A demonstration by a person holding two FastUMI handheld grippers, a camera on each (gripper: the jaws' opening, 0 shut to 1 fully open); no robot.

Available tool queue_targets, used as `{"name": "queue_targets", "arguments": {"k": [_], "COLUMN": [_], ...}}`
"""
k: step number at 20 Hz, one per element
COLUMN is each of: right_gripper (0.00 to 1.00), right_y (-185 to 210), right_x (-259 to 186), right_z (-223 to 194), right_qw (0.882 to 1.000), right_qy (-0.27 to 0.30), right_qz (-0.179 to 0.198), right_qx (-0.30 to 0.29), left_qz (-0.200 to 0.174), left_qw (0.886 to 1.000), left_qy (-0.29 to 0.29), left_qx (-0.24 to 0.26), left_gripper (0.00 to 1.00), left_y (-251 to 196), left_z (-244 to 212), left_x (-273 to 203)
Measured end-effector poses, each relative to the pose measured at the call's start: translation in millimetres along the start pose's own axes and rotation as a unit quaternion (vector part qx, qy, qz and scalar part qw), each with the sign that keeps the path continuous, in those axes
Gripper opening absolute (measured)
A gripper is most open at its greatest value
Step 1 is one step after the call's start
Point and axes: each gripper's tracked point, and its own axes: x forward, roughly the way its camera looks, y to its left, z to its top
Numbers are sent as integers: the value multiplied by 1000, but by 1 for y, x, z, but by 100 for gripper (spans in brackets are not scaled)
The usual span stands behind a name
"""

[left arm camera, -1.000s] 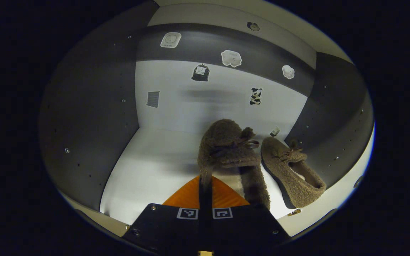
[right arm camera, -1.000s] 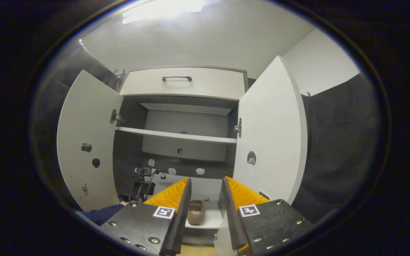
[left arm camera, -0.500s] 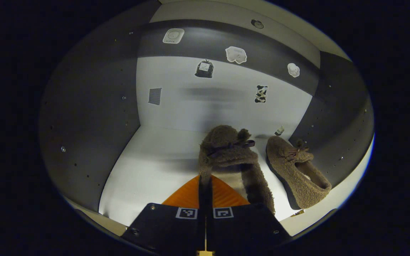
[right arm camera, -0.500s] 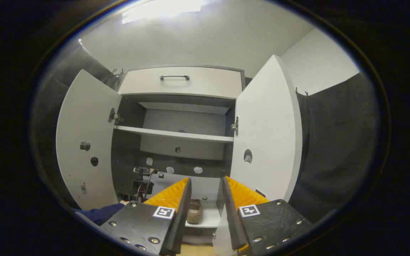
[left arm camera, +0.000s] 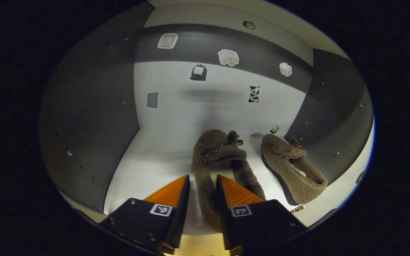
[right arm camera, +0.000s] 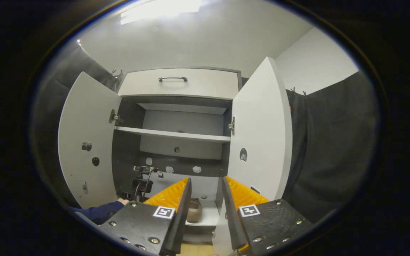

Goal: Grab one shoe with the right hand and put it into the shoe cabinet, grab the other shoe with the left hand and put it into the shoe cabinet; then close the right door with the right hand and the left door with the left hand.

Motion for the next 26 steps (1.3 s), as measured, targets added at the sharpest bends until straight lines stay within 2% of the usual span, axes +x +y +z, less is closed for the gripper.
{"name": "queue_targets", "arguments": {"k": [1, 3, 6, 7, 8, 9, 14, 17, 18, 20, 22, 23, 24, 26], "right_gripper": [51, 51, 52, 51, 51, 51, 51, 51, 48, 55, 55, 51, 48, 51], "right_y": [-1, -4, -12, -16, -20, -24, -50, -74, -84, -99, -118, -128, -136, -149], "right_x": [-3, -9, -19, -23, -27, -32, -50, -56, -58, -57, -55, -54, -53, -47], "right_z": [1, 1, 5, 7, 9, 12, 16, 14, 11, 10, 5, 0, -5, -16], "right_qw": [1000, 1000, 1000, 1000, 1000, 1000, 999, 999, 999, 999, 999, 999, 999, 999], "right_qy": [-1, -2, -8, -11, -13, -16, -21, -17, -15, -14, -10, -6, -2, 9], "right_qz": [2, 6, 15, 18, 20, 22, 32, 25, 21, 14, 3, -5, -12, -20], "right_qx": [2, 6, 11, 12, 12, 14, 27, 26, 28, 34, 36, 35, 35, 38], "left_qz": [0, 4, 1, -1, -4, -7, -9, -21, -24, -25, -19, -17, -17, -15], "left_qw": [1000, 1000, 1000, 999, 999, 998, 988, 978, 973, 963, 954, 949, 947, 944], "left_qy": [-1, -10, -26, -33, -46, -64, -152, -208, -228, -267, -300, -314, -322, -330], "left_qx": [4, 9, 4, 3, 3, 4, 5, 4, 5, 8, 7, 8, 10, 19], "left_gripper": [58, 65, 67, 74, 74, 67, 67, 66, 66, 66, 73, 67, 67, 75], "left_y": [0, 0, -6, -10, -14, -20, -41, -61, -66, -74, -77, -78, -80, -84], "left_z": [-2, -2, 0, 1, 5, 9, 35, 55, 62, 76, 87, 92, 94, 94], "left_x": [-6, -19, -48, -60, -73, -87, -167, -220, -239, -277, -309, -322, -334, -357]}}
